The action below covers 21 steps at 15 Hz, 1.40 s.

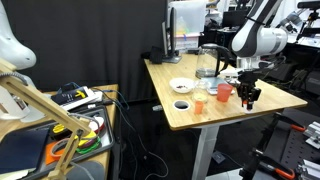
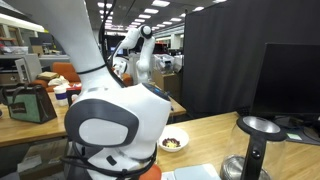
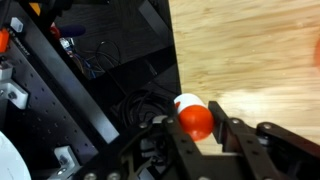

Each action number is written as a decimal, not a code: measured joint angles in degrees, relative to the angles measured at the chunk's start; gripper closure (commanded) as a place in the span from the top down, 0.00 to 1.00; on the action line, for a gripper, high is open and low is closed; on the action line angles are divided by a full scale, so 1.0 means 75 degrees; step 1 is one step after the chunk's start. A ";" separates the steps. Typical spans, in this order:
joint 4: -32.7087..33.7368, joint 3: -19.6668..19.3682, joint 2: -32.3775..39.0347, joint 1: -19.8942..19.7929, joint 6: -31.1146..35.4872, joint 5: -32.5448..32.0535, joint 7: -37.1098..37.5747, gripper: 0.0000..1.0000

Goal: Move the object to the right

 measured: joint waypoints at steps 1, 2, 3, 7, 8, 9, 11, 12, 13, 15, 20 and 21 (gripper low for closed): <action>0.0084 0.0002 0.0042 0.0002 -0.0004 0.0070 -0.0026 0.10; 0.0145 0.0001 0.0071 0.0002 -0.0004 0.0104 -0.0032 0.10; 0.0193 0.0001 0.0096 0.0002 -0.0003 0.0129 -0.0033 0.10; 0.0268 0.0001 0.0138 0.0003 -0.0002 0.0207 -0.0034 0.10; 0.0279 0.0001 0.0143 0.0007 -0.0001 0.0214 -0.0035 0.10; 0.0297 0.0002 0.0153 0.0013 0.0002 0.0214 -0.0036 0.10; 0.0339 0.0002 0.0175 0.0030 0.0012 0.0214 -0.0036 0.10; 0.0370 0.0002 0.0191 0.0035 0.0017 0.0214 -0.0036 0.10; 0.0408 0.0002 0.0211 0.0035 0.0020 0.0214 -0.0036 0.10; 0.0492 0.0001 0.0250 0.0035 0.0024 0.0214 -0.0036 0.62; 0.0576 0.0001 0.0407 0.0035 0.0165 0.0223 -0.0044 0.85; 0.0578 0.0001 0.0440 0.0035 0.0176 0.0232 -0.0048 0.92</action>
